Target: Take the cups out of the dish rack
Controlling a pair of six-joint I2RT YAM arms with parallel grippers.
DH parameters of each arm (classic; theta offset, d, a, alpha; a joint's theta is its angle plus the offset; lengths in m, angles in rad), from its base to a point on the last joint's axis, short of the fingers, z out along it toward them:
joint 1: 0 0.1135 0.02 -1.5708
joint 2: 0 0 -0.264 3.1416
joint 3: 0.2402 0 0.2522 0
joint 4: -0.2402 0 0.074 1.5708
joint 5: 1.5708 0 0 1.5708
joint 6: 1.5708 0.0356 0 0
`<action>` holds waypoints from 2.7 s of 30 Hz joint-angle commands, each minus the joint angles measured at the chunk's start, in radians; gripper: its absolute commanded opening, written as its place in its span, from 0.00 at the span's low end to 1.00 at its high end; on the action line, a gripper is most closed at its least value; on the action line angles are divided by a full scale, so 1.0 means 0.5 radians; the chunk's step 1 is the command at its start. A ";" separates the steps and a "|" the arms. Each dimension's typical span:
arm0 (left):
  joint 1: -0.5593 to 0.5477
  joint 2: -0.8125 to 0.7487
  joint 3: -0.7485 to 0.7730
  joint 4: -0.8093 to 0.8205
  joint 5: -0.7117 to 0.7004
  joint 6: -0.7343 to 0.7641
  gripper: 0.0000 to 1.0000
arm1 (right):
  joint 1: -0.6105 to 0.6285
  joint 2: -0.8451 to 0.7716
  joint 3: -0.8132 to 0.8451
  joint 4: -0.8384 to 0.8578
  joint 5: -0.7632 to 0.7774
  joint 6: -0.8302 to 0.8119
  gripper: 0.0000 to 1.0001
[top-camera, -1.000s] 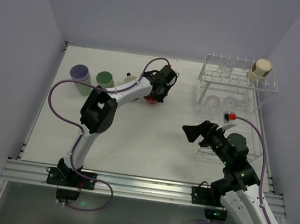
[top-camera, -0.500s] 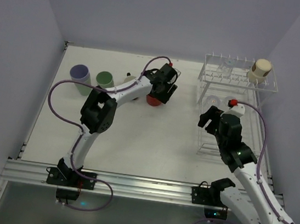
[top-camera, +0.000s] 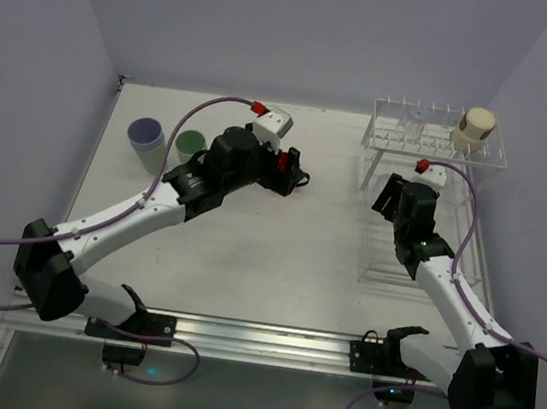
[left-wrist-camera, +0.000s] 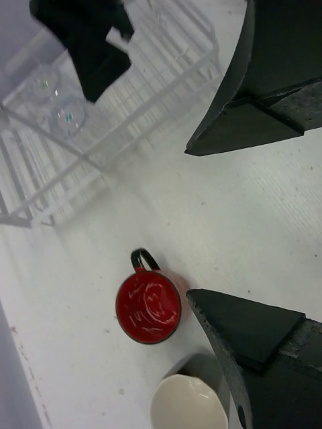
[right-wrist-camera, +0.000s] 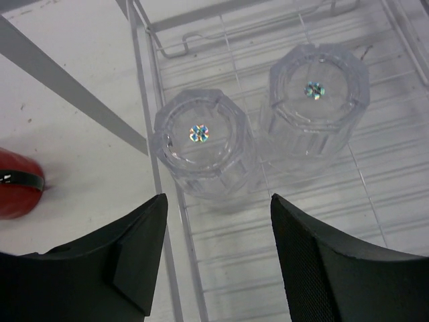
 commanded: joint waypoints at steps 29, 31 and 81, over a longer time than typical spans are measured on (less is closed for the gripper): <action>-0.159 -0.534 -0.864 0.693 0.224 -0.210 0.84 | -0.055 0.705 0.295 0.534 0.043 -0.304 0.63; -0.162 -0.544 -0.867 0.693 0.233 -0.225 0.84 | -0.052 0.641 0.213 0.602 0.062 -0.285 0.40; -0.178 -0.798 -1.168 1.149 0.326 -0.689 0.00 | 0.448 -0.485 -0.656 1.303 -1.433 1.217 0.99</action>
